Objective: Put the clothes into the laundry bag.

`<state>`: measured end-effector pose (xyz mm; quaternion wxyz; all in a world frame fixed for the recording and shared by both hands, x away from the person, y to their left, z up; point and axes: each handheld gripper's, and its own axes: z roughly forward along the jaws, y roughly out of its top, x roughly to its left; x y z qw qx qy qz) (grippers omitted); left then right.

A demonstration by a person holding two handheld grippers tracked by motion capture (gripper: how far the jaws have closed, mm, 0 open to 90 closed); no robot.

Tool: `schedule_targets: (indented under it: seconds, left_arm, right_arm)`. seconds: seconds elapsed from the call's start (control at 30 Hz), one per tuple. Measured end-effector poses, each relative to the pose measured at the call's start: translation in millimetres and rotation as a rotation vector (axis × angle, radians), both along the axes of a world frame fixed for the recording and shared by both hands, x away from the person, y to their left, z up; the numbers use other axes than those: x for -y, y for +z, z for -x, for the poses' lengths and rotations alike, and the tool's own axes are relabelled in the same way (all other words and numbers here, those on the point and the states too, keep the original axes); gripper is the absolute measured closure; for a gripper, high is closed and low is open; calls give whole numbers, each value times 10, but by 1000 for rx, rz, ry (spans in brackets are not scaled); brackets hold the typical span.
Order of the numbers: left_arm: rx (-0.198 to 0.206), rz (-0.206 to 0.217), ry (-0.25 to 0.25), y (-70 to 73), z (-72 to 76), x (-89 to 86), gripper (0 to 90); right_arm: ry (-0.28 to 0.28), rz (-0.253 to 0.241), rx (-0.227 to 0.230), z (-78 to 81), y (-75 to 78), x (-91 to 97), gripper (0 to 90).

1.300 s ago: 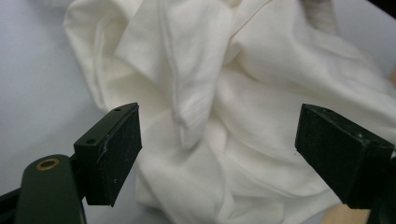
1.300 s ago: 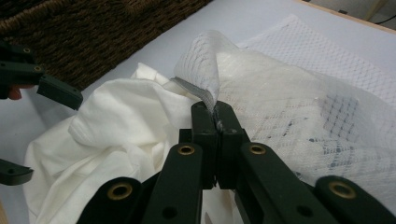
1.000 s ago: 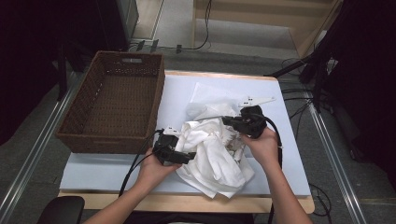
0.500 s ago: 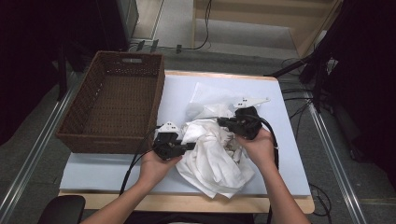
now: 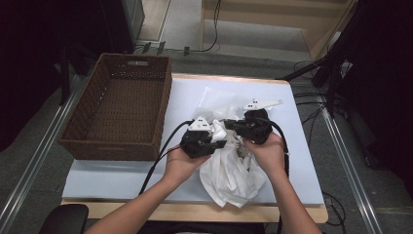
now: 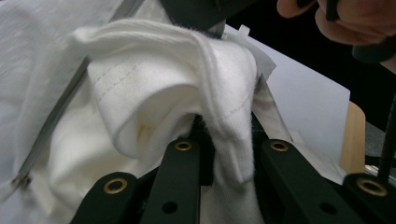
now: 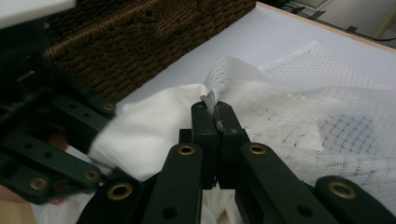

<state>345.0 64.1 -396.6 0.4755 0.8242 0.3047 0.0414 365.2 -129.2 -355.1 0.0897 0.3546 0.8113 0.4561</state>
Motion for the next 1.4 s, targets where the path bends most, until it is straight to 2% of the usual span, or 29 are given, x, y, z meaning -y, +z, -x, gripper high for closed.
schedule_targets:
  seconds: [0.07, 0.13, 0.17, 0.23, 0.27, 0.33, 0.4, 0.47, 0.5, 0.6, 0.7, 0.8, 0.9, 1.03, 1.13, 1.23, 1.4]
  left_arm:
    - [-25, 33, -5, 13, -82, 55, 830]
    - [-34, 24, -9, 2, -151, 111, 830]
    - [-43, 3, -14, -26, -195, 134, 830]
    - [-57, -2, -3, -108, -265, 169, 830]
    - [-55, -17, 8, -163, -307, 189, 830]
    - [-47, -13, 25, -236, -374, 192, 830]
    - [-73, 5, 57, -290, -448, 177, 830]
    - [-62, -4, 93, -297, -497, 148, 829]
    - [-70, 3, 116, -283, -534, 114, 828]
    - [-54, 23, 166, -244, -579, 48, 828]
    - [-62, 5, 176, -287, -638, 42, 828]
    - [-64, -35, 177, -340, -696, 74, 827]
    - [-65, -46, 183, -384, -751, 78, 826]
    - [-91, -31, 196, -415, -804, 42, 826]
    - [-95, -31, 205, -444, -839, 22, 826]
    - [-86, -45, 205, -490, -869, 13, 828]
    - [-108, -14, 206, -523, -937, 1, 830]
  right_arm:
    - [-2, 0, 1, 4, 2, 5, 900]
    - [-11, -10, 6, 12, 22, 35, 900]
    - [-8, -32, 5, 12, 33, 63, 900]
    - [-2, -52, -2, 10, 44, 97, 900]
    - [-4, -47, -3, 11, 43, 98, 900]
    - [-2, -37, -9, 11, 29, 92, 900]
    - [0, -27, -13, 10, 13, 90, 900]
    - [1, -18, -17, 2, -10, 98, 900]
    - [1, -19, -20, -1, -18, 101, 900]
    - [5, -8, -30, -12, -51, 116, 900]
    - [15, -10, -47, -13, -65, 112, 900]
    - [21, -27, -51, -20, -63, 116, 900]
    - [25, -27, -62, -25, -68, 132, 900]
    - [26, -19, -67, -35, -87, 149, 900]
    - [23, 34, -62, -40, -123, 126, 900]
    - [29, 28, -76, -59, -167, 123, 900]
    - [25, 18, -90, -89, -210, 150, 900]
